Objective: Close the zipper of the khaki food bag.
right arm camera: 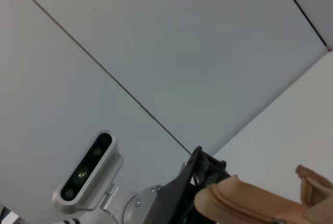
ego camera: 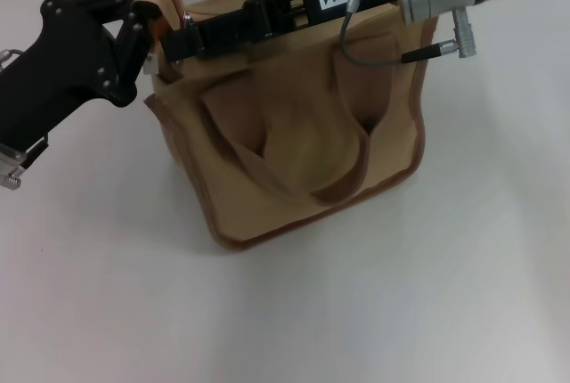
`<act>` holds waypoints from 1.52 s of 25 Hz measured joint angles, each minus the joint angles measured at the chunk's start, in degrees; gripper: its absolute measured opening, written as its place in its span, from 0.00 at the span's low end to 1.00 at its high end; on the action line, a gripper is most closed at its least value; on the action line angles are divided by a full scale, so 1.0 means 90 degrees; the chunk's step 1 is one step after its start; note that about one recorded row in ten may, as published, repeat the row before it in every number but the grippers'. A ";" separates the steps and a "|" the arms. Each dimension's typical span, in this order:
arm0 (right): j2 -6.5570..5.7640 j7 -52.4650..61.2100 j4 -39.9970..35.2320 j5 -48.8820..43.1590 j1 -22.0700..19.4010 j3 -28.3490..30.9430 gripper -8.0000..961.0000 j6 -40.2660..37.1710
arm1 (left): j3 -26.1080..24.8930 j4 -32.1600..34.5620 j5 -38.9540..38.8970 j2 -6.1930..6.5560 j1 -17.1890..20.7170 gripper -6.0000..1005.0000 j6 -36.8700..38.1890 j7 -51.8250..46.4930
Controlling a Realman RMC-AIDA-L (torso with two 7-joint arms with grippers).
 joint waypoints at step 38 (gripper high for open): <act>0.0086 -0.0165 0.0038 0.0000 -0.0074 -0.0082 0.20 0.0276 | 0.0061 -0.0052 -0.0045 -0.0008 -0.0068 0.02 0.0020 -0.0164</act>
